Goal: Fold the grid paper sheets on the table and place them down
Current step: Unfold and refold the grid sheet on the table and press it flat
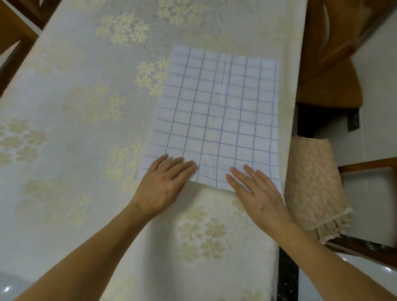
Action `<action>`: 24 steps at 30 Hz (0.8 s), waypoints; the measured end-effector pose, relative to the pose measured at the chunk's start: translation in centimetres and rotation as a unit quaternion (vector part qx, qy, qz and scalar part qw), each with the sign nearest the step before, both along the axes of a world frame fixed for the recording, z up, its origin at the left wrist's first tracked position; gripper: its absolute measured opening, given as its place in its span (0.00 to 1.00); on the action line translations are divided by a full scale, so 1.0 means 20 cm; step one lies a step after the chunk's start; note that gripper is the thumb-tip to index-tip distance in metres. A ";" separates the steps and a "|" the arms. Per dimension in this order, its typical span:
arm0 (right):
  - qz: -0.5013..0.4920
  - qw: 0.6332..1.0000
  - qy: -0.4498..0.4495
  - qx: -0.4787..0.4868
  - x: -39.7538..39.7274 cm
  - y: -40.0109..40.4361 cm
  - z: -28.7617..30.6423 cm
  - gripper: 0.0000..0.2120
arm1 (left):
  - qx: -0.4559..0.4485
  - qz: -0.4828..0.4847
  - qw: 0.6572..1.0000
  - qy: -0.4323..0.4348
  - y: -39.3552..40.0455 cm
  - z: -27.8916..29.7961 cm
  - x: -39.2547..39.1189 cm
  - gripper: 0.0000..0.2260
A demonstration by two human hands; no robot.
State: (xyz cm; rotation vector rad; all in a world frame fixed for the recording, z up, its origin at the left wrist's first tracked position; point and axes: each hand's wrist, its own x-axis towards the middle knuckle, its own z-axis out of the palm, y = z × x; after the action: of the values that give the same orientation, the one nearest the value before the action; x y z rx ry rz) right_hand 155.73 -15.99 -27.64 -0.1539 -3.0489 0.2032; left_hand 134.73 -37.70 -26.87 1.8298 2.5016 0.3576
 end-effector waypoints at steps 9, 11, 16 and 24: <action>0.026 0.999 0.001 -0.036 0.42 -0.16 0.17 0.40 | 0.013 0.089 0.996 -0.001 -0.31 0.19 0.68 0.19; 0.039 0.998 -0.002 -0.052 0.54 -0.18 0.20 0.38 | 0.001 0.109 0.994 0.001 -0.36 0.22 0.84 0.20; 0.071 0.994 -0.023 -0.077 0.79 -0.24 0.29 0.36 | -0.025 0.154 0.988 -0.009 -0.47 0.31 1.21 0.20; 0.111 0.989 -0.042 -0.091 0.94 -0.23 0.50 0.39 | -0.037 0.203 0.978 -0.022 -0.52 0.56 1.51 0.22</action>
State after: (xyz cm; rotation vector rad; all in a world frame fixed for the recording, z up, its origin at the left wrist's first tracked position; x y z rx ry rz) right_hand 174.47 -20.60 -17.56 0.1732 -3.1237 0.5022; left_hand 164.93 -48.05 -15.70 1.2590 2.8029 0.3008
